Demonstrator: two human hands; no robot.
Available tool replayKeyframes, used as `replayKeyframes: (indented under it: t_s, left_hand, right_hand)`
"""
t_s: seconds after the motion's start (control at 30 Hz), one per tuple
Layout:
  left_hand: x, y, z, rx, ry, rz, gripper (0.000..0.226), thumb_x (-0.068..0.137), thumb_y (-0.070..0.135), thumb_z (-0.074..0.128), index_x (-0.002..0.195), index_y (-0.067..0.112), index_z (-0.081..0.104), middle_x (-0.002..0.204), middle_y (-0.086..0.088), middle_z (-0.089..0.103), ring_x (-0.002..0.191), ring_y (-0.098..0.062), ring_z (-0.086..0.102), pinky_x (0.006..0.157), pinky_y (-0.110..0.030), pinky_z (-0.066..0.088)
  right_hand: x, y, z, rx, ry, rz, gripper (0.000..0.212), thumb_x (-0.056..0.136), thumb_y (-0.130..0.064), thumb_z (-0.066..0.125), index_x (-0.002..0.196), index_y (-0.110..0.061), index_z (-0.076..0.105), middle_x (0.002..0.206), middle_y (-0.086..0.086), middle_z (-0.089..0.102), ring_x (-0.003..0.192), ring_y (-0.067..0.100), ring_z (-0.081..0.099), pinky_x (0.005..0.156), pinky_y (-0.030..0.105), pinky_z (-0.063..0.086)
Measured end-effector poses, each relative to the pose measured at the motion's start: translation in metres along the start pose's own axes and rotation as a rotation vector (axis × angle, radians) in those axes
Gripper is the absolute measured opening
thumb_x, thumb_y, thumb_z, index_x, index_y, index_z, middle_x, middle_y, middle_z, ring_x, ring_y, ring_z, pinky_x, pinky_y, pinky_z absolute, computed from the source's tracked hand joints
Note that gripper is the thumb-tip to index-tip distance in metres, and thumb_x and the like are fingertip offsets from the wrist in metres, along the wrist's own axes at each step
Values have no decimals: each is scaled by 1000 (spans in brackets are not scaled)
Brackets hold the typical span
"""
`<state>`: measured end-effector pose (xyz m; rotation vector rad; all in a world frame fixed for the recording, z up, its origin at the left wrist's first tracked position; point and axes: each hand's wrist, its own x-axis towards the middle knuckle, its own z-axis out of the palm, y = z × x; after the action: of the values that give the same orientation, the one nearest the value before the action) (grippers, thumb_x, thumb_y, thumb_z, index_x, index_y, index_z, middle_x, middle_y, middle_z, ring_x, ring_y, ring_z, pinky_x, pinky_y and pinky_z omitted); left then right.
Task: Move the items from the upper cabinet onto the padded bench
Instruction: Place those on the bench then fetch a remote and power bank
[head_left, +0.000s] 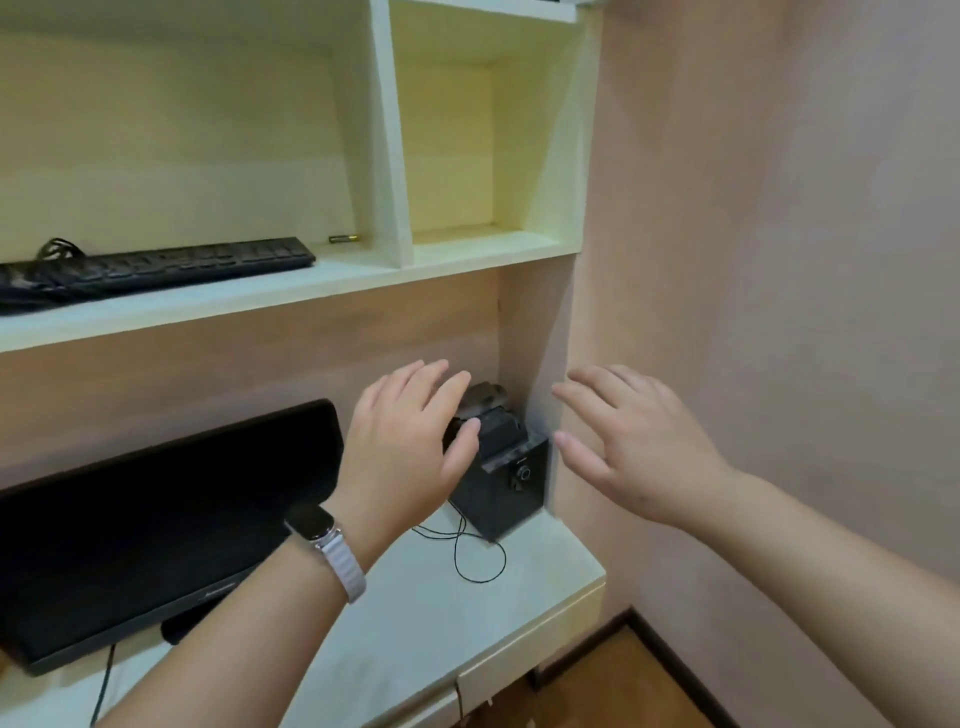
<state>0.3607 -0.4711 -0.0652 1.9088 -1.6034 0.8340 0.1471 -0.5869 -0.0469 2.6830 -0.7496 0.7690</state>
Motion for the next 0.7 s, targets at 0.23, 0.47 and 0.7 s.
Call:
replayKeyframes:
  t_s: [0.23, 0.47, 0.7]
  left_hand:
    - [62, -47, -2, 2, 31, -2, 46, 89, 39, 53, 128, 15, 60, 132, -9, 60, 123, -30, 52, 102, -49, 40]
    - [134, -64, -2, 39, 94, 25, 48, 87, 43, 48, 124, 16, 64, 127, -7, 63, 116, -29, 57, 92, -42, 42]
    - [214, -77, -14, 52, 184, 68, 49, 87, 43, 49, 127, 18, 61, 129, -3, 61, 120, -24, 54, 93, -44, 46]
  right_hand:
    - [84, 7, -1, 38, 40, 27, 55, 91, -51, 36, 130, -18, 56, 131, 5, 58, 120, 27, 51, 94, 43, 42]
    - [163, 40, -13, 99, 146, 36, 60, 89, -56, 31, 132, -21, 55, 135, 3, 55, 126, 26, 47, 100, 42, 38]
    - [245, 95, -22, 143, 269, -31, 62, 87, -57, 32, 132, -21, 55, 133, 3, 56, 121, 26, 51, 96, 40, 40]
